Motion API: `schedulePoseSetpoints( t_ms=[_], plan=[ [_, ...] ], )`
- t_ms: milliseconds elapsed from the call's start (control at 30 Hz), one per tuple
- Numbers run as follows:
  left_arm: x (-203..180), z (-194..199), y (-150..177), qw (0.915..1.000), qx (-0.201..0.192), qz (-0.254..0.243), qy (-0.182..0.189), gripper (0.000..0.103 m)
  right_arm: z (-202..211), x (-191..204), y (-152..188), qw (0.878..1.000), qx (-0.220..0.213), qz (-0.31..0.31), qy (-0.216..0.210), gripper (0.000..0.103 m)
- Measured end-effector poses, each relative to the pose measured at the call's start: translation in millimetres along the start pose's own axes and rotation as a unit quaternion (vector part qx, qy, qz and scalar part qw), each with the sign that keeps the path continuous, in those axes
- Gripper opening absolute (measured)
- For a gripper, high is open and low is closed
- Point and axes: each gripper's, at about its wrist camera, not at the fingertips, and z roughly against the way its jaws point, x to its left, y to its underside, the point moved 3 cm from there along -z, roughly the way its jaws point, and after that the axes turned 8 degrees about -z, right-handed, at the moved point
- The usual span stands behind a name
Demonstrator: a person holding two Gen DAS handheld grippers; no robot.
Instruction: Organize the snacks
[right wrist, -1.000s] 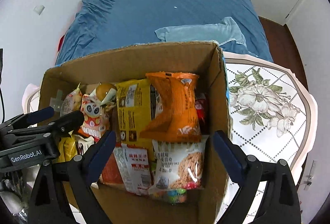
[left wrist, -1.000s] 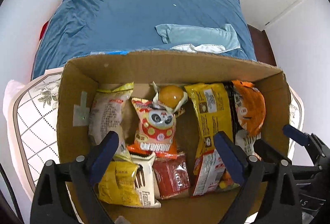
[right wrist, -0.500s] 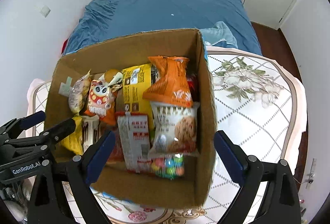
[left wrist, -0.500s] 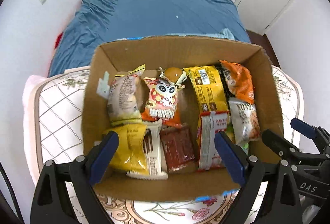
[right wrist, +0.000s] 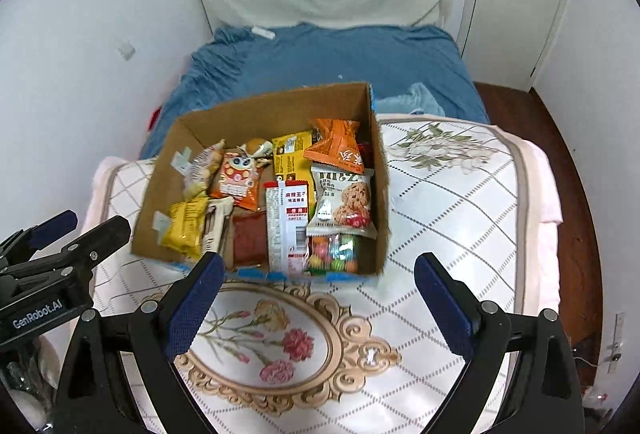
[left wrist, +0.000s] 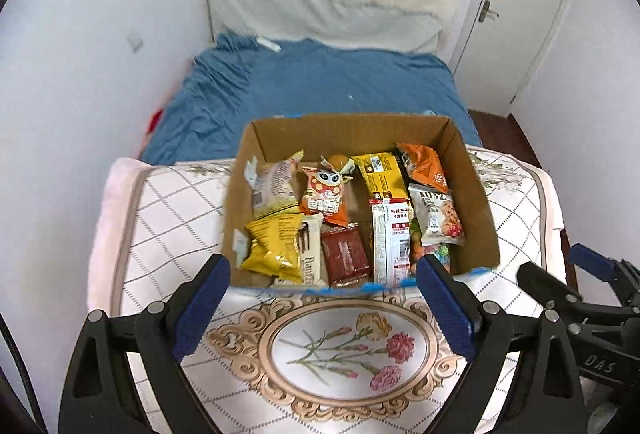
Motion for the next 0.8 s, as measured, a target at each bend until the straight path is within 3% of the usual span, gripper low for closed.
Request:
schedulePoseSetpoints(
  t_ms=[400,800],
  plan=[
    [-15,115,51,0.9949,-0.095,-0.006,-0.035,0.095,124,1,59,0.996,-0.09,0.015,-0.016,0.098],
    [-21,177,79,0.9897,-0.135,-0.008,-0.046,0.095,196,4,91,0.99,-0.134,0.029,-0.029,0.098]
  ],
)
